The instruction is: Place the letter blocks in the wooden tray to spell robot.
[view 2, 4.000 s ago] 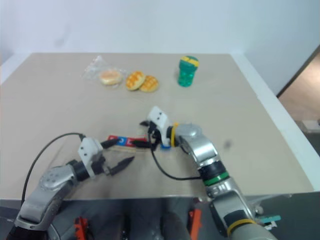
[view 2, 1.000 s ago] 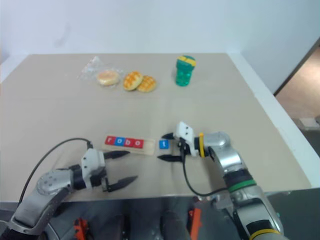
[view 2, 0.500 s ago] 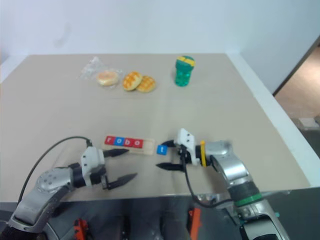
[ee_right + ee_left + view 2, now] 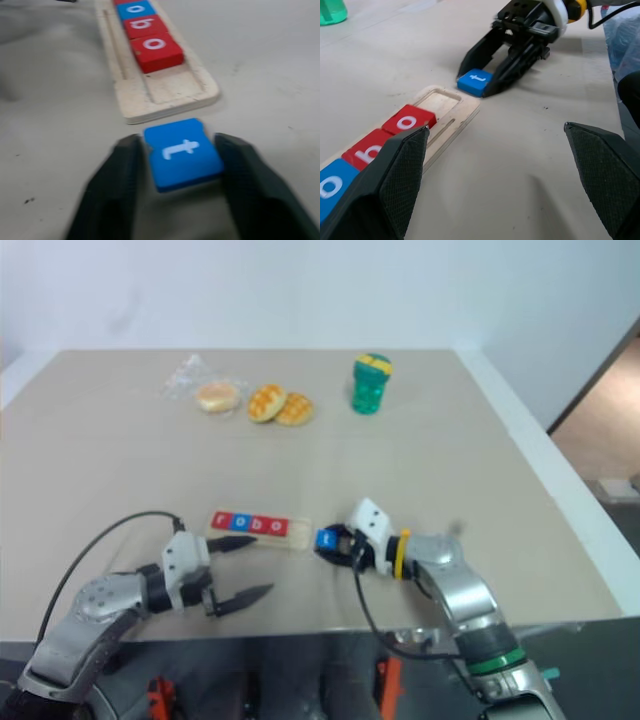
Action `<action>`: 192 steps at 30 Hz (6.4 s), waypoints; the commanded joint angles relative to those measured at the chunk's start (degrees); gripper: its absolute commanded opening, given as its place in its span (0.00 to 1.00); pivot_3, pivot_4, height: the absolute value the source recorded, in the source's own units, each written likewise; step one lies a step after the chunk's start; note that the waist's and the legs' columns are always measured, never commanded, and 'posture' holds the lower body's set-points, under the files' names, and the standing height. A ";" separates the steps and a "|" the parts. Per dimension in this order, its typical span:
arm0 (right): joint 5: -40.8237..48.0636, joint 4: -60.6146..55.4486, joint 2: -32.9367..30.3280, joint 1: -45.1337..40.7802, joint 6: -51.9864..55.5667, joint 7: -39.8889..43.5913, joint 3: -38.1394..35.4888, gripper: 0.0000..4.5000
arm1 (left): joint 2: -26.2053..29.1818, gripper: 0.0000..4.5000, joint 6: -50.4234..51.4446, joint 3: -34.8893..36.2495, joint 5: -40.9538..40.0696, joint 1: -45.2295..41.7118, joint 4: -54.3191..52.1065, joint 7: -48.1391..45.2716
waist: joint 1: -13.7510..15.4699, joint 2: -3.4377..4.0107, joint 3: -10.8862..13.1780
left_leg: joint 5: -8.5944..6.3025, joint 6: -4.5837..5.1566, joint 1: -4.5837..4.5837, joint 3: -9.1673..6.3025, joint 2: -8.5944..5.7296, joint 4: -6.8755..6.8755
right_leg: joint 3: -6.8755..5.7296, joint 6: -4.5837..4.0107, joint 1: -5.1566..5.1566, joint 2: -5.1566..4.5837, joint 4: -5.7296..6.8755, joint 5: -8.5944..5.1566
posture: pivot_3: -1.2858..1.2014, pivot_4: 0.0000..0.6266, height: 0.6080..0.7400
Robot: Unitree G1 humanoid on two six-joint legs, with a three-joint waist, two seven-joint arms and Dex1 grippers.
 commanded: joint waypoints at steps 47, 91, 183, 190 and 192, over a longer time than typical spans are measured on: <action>-5.99 17.64 5.86 -21.07 -6.38 12.68 9.10 0.27 | -1.68 1.00 -1.46 1.36 1.75 2.24 -1.06 3.78 | -0.21 0.04 0.13 | -0.07 -0.01 -0.04 0.04 0.06 -0.07 | -0.04 -0.29 -0.16 0.12 0.00 0.07 | 0.52 0.24 1.00; -6.05 25.42 8.52 -24.61 -8.03 16.51 9.14 0.38 | -6.22 1.00 2.57 3.95 -4.17 3.97 -4.56 8.62 | -0.44 0.05 0.13 | -0.05 -0.01 0.01 0.05 0.18 -0.07 | -0.04 -0.31 -0.16 0.22 0.04 0.10 | 0.52 0.24 1.00; -8.37 41.80 11.86 -34.71 -18.01 24.16 7.65 0.38 | -6.39 1.00 1.90 1.61 0.29 5.62 -4.68 9.58 | -0.49 0.07 0.15 | -0.06 -0.02 -0.03 0.04 0.09 -0.10 | 0.01 -0.51 -0.17 0.14 0.03 0.18 | 0.52 0.24 1.00; -7.77 40.21 11.52 -34.94 -17.03 25.15 7.56 0.38 | -6.44 1.00 1.76 1.63 0.23 5.84 -4.83 9.48 | -0.49 0.08 0.15 | -0.06 -0.01 -0.03 0.04 0.09 -0.11 | 0.01 -0.53 -0.17 0.14 0.03 0.20 | 0.52 0.24 1.00; -7.63 40.16 11.56 -35.18 -16.86 25.33 7.45 0.38 | -7.41 1.00 2.65 2.34 -0.83 5.52 -4.91 10.58 | -0.49 0.07 0.15 | -0.06 -0.01 -0.03 0.04 0.09 -0.11 | 0.01 -0.53 -0.17 0.14 0.03 0.20 | 0.52 0.24 1.00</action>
